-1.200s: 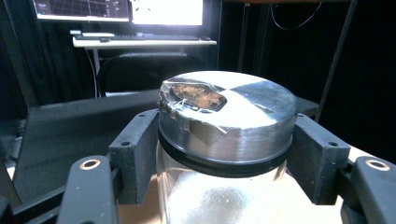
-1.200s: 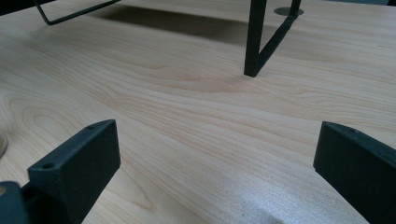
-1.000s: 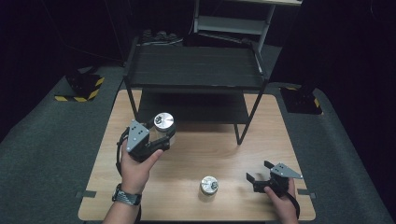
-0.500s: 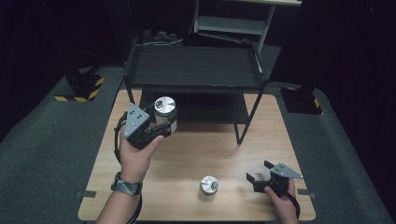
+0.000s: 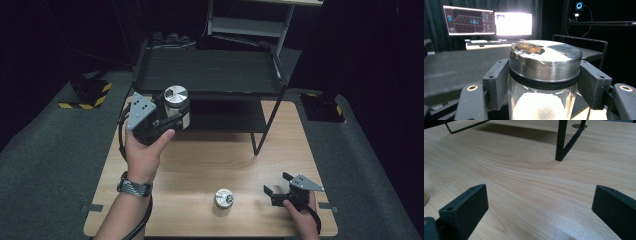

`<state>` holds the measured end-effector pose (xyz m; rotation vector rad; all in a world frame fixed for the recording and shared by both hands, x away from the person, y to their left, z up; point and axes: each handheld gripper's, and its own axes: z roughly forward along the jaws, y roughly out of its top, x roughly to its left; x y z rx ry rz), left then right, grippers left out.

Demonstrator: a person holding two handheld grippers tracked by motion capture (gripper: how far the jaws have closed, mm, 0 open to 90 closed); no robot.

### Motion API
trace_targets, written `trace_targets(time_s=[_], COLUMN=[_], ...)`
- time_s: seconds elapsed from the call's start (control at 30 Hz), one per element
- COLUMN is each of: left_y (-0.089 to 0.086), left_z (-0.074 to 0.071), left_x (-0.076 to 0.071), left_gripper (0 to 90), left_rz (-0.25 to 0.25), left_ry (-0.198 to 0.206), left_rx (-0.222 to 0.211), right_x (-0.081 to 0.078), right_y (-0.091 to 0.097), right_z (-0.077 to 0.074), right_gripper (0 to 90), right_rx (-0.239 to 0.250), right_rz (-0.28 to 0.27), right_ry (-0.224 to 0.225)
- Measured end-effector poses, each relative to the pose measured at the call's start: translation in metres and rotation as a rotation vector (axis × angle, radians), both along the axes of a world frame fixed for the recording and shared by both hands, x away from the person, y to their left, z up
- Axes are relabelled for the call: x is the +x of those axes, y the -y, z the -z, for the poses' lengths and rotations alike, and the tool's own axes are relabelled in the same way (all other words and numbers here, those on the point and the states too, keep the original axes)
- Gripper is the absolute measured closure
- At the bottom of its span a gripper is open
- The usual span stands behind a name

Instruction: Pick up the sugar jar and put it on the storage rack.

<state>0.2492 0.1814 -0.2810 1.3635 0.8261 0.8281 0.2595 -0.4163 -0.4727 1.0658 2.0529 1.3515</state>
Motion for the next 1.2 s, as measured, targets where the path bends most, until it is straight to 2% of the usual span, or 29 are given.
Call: trace_targets(time_s=[0.13,0.37,0.5,0.8,0.83,0.97,1.0,1.2], left_y=[0.003,0.01,0.015,0.025,0.028,0.029,0.03,0.033], left_z=[-0.014,-0.03,-0.039,-0.049,-0.051,-0.052,-0.054,-0.056], left_x=[0.004,0.01,0.017,0.037,0.044,0.054,0.06,0.073], left_gripper=[32.2,32.3,32.3,32.3,32.3,32.3,32.3,32.3], left_rz=[-0.01,-0.021,-0.03,-0.045,-0.052,-0.055,-0.059,-0.074], left_ry=[0.018,0.04,0.046,0.04,0.032,0.026,0.017,0.011], left_rx=[0.005,-0.005,0.01,-0.003,-0.011,-0.031,-0.04,-0.039], right_x=[0.0,0.0,0.0,0.0,0.0,0.0,0.0,0.0], right_y=[0.001,0.001,0.001,0.002,0.002,0.002,0.002,0.002], right_z=[0.0,0.0,0.001,0.001,0.001,0.001,0.001,0.001], right_gripper=[0.2,0.2,0.2,0.2,0.2,0.2,0.2,0.2], right_rx=[0.003,0.003,0.006,0.01,0.01,0.012,0.013,0.007], right_rz=[0.0,-0.001,-0.001,0.0,-0.001,-0.001,0.0,-0.007], right_ry=[0.001,0.001,0.0,0.001,0.0,0.0,0.002,0.004])
